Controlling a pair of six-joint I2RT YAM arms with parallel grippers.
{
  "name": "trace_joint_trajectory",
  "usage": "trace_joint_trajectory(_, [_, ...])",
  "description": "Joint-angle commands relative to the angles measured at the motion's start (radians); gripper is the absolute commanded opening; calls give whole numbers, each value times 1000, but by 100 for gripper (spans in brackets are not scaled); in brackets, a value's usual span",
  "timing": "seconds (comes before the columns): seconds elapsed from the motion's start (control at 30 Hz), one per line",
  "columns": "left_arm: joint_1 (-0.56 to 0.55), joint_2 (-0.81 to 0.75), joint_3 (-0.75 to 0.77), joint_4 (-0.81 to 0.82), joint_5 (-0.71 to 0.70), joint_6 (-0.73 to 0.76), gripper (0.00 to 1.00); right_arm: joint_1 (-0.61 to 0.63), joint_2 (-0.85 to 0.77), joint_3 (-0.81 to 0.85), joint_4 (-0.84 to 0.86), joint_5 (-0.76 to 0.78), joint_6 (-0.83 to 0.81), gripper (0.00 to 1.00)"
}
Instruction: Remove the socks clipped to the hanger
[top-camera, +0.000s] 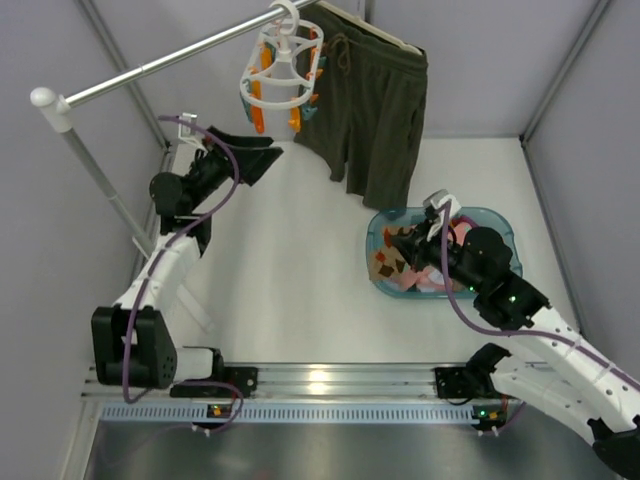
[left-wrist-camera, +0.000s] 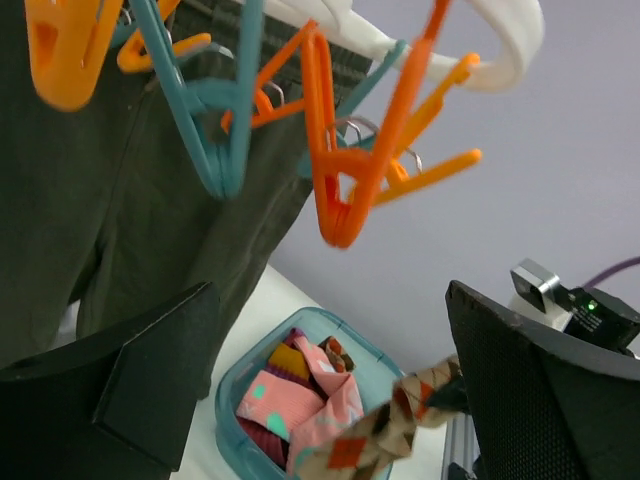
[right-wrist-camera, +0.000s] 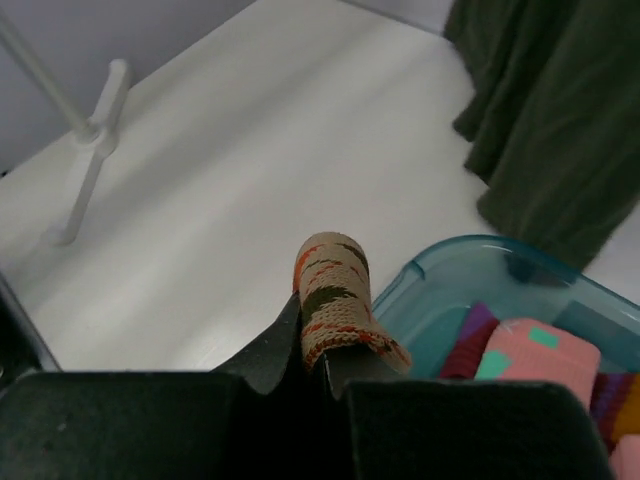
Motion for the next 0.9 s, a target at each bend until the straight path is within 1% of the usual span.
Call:
trace_joint_trajectory(0.0, [2,-163,-87,-147,-114,135,99,-26,-7,47,-85,282,146,0])
trace_joint_trajectory(0.03, [2,-196,-142,-207,-149,152,98,-34,-4,65,-127,303,159,0])
trace_joint_trajectory(0.07, [2,-272,-157,-278,-226,172,99,-35,-2,70,-148,344,181,0])
trace_joint_trajectory(0.1, [2,-304,-173,-435,-272,215,99,-47,-4,71,-161,359,191,0])
trace_joint_trajectory(0.13, [2,-344,-197,-518,-319,229,99,-52,-10,67,-171,374,209,0])
trace_joint_trajectory(0.17, [2,-404,-200,-609,-429,258,99,-55,-15,59,-173,380,221,0])
trace_joint_trajectory(0.2, [2,-435,-202,-766,-459,275,98,-60,-19,53,-172,388,234,0])
trace_joint_trajectory(0.27, [2,-510,-199,-891,-517,312,98,-77,-24,30,-173,431,254,0])
trace_joint_trajectory(0.3, [2,-533,-197,-988,-553,335,98,-95,-18,21,-172,460,255,0])
trace_joint_trajectory(0.33, [2,-553,-185,-1052,-562,347,99,-112,19,-5,-159,489,260,0])
trace_joint_trajectory(0.37, [2,-593,-179,-1094,-561,369,99,-135,51,-17,-150,460,263,0])
trace_joint_trajectory(0.4, [2,-607,-170,-1141,-564,383,99,-214,88,-28,-136,408,268,0])
trace_joint_trajectory(0.43, [2,-624,-147,-1247,-570,398,98,-262,166,-56,-118,277,283,0])
trace_joint_trajectory(0.47, [2,-636,-132,-1299,-581,435,98,-302,204,-71,-63,232,297,5])
trace_joint_trajectory(0.5, [2,-656,-112,-1361,-606,458,99,-360,238,-102,-38,206,313,15])
trace_joint_trajectory(0.53, [2,-661,-66,-1463,-620,485,99,-382,298,-115,-8,167,339,17])
trace_joint_trajectory(0.57, [2,-664,-41,-1525,-636,543,99,-399,327,-128,40,165,352,19])
trace_joint_trajectory(0.6, [2,-665,11,-1579,-666,576,99,-426,353,-137,58,138,364,20])
trace_joint_trajectory(0.63, [2,-665,34,-1682,-686,609,99,-439,402,-137,71,117,379,20])
trace_joint_trajectory(0.67, [2,-668,52,-1727,-709,671,99,-448,424,-136,89,104,386,20])
trace_joint_trajectory(0.7, [2,-683,75,-1764,-772,695,99,-463,459,-126,94,101,389,19])
trace_joint_trajectory(0.73, [2,-699,80,-1828,-800,735,99,-466,476,-119,97,104,384,20])
trace_joint_trajectory(0.77, [2,-719,80,-1844,-811,749,99,-469,495,-108,88,104,380,20])
trace_joint_trajectory(0.8, [-1,-740,70,-1855,-853,748,98,-482,508,-73,57,95,373,25])
trace_joint_trajectory(0.83, [-7,-806,62,-1854,-845,743,99,-489,521,-53,31,69,361,32])
trace_joint_trajectory(0.87, [-13,-834,57,-1855,-825,743,99,-494,512,-31,4,69,352,43])
